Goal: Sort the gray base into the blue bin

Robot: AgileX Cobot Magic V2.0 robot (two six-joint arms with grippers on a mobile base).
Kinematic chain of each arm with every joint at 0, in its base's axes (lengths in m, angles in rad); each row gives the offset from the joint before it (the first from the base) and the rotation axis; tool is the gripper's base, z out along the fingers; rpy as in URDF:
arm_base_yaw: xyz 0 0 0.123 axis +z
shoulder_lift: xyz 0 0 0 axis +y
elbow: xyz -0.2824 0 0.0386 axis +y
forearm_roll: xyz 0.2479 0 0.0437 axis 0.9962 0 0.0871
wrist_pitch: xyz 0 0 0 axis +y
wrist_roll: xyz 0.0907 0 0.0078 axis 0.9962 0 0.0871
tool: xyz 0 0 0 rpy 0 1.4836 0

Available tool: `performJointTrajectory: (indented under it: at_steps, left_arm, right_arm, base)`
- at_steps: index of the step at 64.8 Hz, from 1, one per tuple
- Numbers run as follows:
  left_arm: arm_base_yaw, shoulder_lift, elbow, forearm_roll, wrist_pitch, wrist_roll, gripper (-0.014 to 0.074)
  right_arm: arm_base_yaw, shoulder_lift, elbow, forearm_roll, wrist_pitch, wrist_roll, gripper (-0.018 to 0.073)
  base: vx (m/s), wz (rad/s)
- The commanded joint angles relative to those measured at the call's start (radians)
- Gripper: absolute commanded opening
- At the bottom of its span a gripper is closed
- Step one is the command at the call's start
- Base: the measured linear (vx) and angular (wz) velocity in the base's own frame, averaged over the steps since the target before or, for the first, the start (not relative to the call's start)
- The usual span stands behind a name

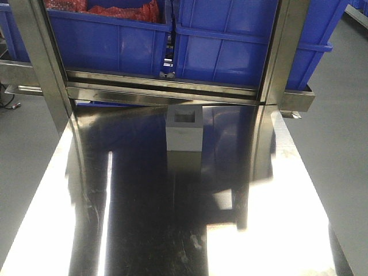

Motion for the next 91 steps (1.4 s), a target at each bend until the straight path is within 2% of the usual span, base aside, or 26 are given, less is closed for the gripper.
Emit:
performJointTrajectory:
  at_steps: [1,10,20,27,37,45,60,67,79,91]
  left_arm:
    - [0.002,0.038,-0.066,-0.035,-0.101,0.000,0.0667]
    - [0.001,0.186,-0.217,-0.043,-0.082,0.059,0.0618]
    - [-0.012,0.427,-0.457,-0.140,-0.043,0.161,0.0587]
    - [-0.086,0.606,-0.626,-0.169,-0.014,0.233,0.0587]
    - [-0.187,0.870,-0.876,-0.169,0.033,0.237,0.0587]
    - [-0.238,1.069,-1.087,-0.169,0.135,0.221,0.0587]
    - [-0.297,1.354,-1.426,-0.156,0.318,0.123,0.0587]
    - [-0.318,1.463,-1.562,-0.149,0.368,0.089,0.0587]
    - [-0.328,1.595,-1.708,-0.128,0.433,-0.006,0.0587]
    - [-0.328,1.660,-1.728,-0.151,0.454,-0.034,0.0587]
  right_arm:
    - [0.000,-0.002,0.000,-0.007,-0.075,-0.008,-0.0005]
    - [0.000,-0.002,0.000,-0.007,-0.075,-0.008,-0.0005]
    - [0.000,-0.002,0.000,-0.007,-0.075,-0.008,-0.0005]
    - [0.000,-0.002,0.000,-0.007,-0.075,-0.008,-0.0005]
    - [0.000,-0.002,0.000,-0.007,-0.075,-0.008,-0.0005]
    - [0.000,-0.002,0.000,-0.007,-0.075,-0.008,-0.0005]
    - [0.000,-0.002,0.000,-0.007,-0.075,-0.008,-0.0005]
    - [0.000,-0.002,0.000,-0.007,-0.075,-0.008,-0.0005]
    - [0.000,-0.002,0.000,-0.007,-0.075,-0.008,-0.0005]
    - [0.000,-0.002,0.000,-0.007,-0.075,-0.008,-0.0005]
  base:
    - [0.00,0.00]
    - [0.00,0.00]
    - [0.00,0.00]
    - [0.00,0.00]
    - [0.00,0.00]
    - [0.00,0.00]
    - [0.00,0.00]
    - [0.00,0.00]
    - [0.00,0.00]
    - [0.00,-0.01]
